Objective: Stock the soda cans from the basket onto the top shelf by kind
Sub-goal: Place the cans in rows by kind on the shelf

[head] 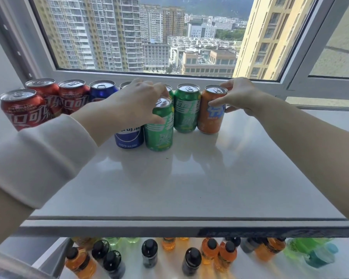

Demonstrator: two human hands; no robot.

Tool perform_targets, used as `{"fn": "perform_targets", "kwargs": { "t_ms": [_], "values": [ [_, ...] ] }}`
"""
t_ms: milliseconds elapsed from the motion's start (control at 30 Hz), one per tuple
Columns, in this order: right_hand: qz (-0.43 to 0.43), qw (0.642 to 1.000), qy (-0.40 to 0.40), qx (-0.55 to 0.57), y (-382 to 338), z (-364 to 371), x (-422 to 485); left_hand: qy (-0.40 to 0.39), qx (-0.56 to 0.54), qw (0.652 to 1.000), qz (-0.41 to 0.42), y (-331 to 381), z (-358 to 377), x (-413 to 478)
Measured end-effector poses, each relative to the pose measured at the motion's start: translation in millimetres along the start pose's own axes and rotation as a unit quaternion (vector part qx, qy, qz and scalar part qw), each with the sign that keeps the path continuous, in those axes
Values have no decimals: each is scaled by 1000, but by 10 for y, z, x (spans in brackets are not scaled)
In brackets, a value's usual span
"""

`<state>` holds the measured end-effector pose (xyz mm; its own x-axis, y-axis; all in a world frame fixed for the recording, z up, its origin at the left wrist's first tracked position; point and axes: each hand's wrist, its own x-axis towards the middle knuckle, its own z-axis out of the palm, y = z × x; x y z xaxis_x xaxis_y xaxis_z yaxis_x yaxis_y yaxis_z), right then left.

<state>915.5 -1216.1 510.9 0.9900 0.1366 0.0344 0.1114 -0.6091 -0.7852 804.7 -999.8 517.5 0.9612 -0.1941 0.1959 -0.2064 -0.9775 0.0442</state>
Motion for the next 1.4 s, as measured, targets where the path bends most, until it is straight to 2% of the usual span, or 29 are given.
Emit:
{"fn": "perform_targets", "kwargs": {
  "t_ms": [300, 567, 667, 900, 1067, 1267, 1400],
  "values": [
    [-7, 1000, 12, -24, 29, 19, -90, 36, 40, 999, 8, 130, 14, -128],
    [-84, 976, 142, -145, 48, 80, -760, 117, 17, 993, 28, 385, -7, -484],
    [-113, 965, 163, -170, 91, 152, -1099, 130, -11, 991, 33, 498, 44, -656],
    [-176, 940, 157, -246, 262, 341, -2043, 161, -59, 985, 28, 880, 255, -1235],
    [-222, 923, 127, -289, 517, 366, -2754, 150, -68, 986, -4, 1161, 460, -1768],
    [-214, 930, 89, -286, 1114, 510, -3560, 135, -94, 986, -30, 1578, 901, -2475],
    [-163, 950, 63, -258, 1471, 714, -4012, 99, -87, 991, -32, 1692, 1195, -2921]
  ]
}}
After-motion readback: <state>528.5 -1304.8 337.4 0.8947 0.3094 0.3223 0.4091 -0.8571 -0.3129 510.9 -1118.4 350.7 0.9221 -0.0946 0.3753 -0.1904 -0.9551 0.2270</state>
